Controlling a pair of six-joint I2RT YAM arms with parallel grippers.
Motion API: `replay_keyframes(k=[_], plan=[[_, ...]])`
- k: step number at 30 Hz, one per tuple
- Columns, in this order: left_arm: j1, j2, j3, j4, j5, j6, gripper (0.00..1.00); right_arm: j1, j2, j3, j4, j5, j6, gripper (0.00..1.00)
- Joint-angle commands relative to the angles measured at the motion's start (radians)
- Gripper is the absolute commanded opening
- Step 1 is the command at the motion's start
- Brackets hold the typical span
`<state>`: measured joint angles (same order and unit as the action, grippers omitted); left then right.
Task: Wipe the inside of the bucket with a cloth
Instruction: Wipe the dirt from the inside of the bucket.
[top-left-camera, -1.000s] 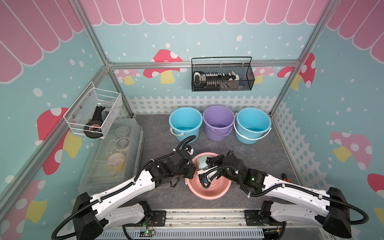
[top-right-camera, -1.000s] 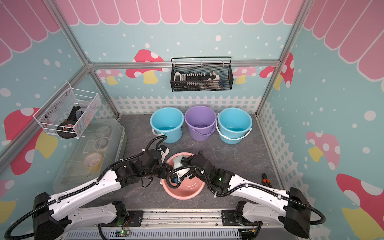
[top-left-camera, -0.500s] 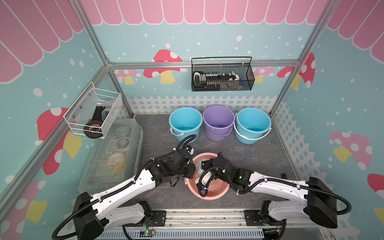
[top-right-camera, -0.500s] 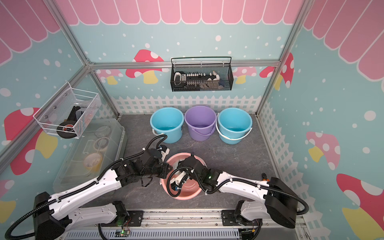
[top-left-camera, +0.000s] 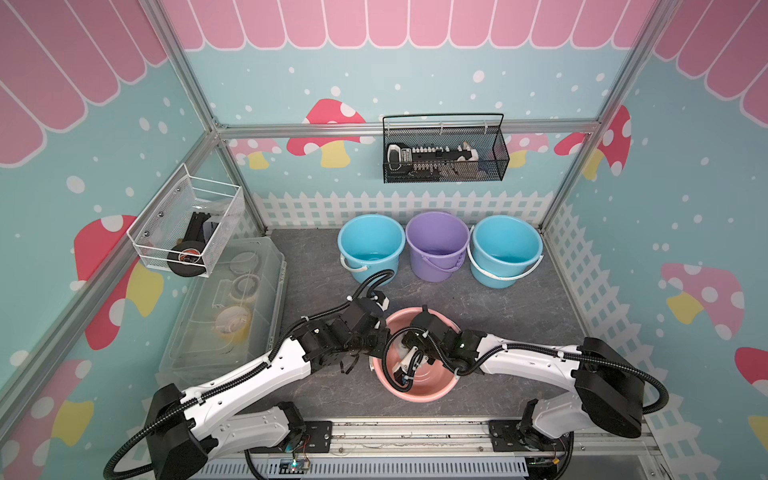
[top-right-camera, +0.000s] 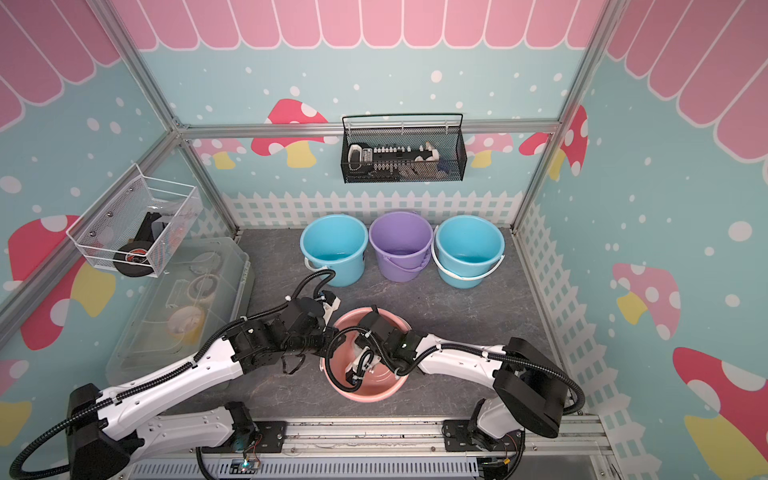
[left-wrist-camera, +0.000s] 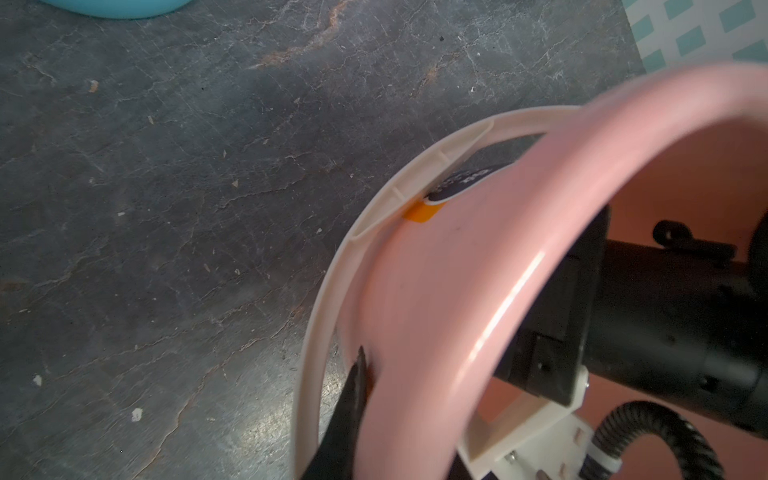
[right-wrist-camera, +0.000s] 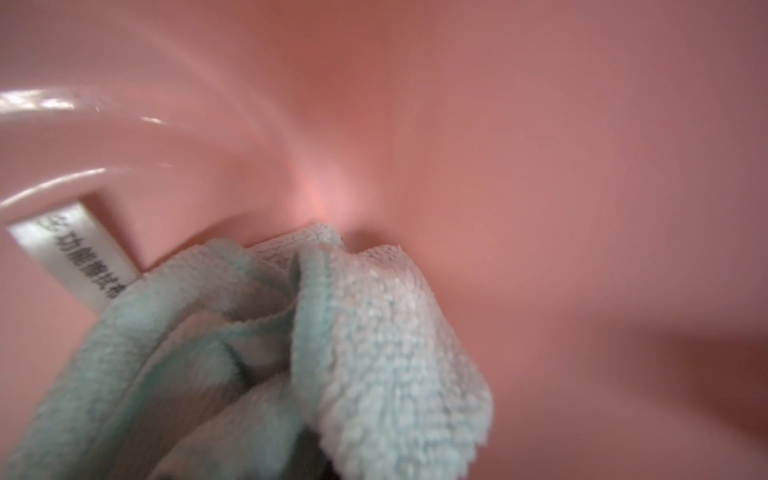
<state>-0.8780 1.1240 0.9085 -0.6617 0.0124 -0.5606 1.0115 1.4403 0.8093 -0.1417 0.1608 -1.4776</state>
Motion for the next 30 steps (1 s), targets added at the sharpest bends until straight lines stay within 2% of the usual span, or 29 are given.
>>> replay_keyframes(k=[1, 11, 17, 24, 30], plan=[[-0.004, -0.004, 0.033, 0.009, 0.018, -0.001, 0.00, -0.008, -0.075, 0.037, -0.130, 0.027, 0.025, 0.00], [-0.004, 0.032, 0.040, -0.002, -0.006, -0.023, 0.00, 0.006, -0.275, 0.166, -0.308, 0.220, -0.077, 0.00], [-0.004, 0.037, 0.041, -0.006, -0.005, -0.028, 0.00, 0.025, -0.307, 0.215, -0.375, 0.301, -0.136, 0.00], [-0.007, 0.051, 0.074, 0.001, 0.045, 0.014, 0.00, 0.078, -0.302, 0.211, -0.276, 0.099, -0.185, 0.00], [-0.011, 0.044, 0.081, 0.008, 0.079, 0.025, 0.00, 0.101, -0.208, 0.236, -0.166, 0.026, -0.221, 0.00]])
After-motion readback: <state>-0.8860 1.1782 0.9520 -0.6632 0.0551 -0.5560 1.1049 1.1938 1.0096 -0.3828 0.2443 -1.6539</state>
